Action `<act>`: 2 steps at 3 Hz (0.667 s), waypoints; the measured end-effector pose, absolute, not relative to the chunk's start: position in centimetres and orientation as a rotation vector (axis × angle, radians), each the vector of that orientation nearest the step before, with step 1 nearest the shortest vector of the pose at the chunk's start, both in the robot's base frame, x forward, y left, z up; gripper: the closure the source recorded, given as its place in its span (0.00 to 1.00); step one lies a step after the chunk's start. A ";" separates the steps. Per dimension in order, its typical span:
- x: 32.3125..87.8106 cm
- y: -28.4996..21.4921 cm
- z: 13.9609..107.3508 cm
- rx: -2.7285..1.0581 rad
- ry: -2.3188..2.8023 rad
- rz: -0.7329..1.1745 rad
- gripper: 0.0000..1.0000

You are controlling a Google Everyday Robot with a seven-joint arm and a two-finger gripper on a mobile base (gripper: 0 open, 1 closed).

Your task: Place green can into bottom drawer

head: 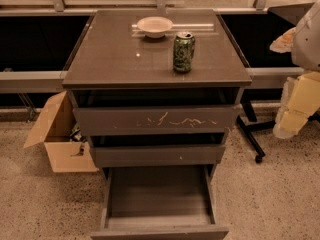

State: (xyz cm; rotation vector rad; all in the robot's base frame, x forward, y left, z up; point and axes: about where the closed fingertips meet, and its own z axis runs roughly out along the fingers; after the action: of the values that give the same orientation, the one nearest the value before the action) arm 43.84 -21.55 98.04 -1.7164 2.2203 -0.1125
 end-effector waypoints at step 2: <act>47.8 -21.4 97.3 -1.608 2.183 -0.057 0.00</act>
Offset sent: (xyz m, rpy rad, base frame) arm 0.0887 0.0007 -0.0187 0.2145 -0.0973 -0.0780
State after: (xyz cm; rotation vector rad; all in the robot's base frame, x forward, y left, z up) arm 47.77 -21.42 97.32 -1.6083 2.1829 -0.0567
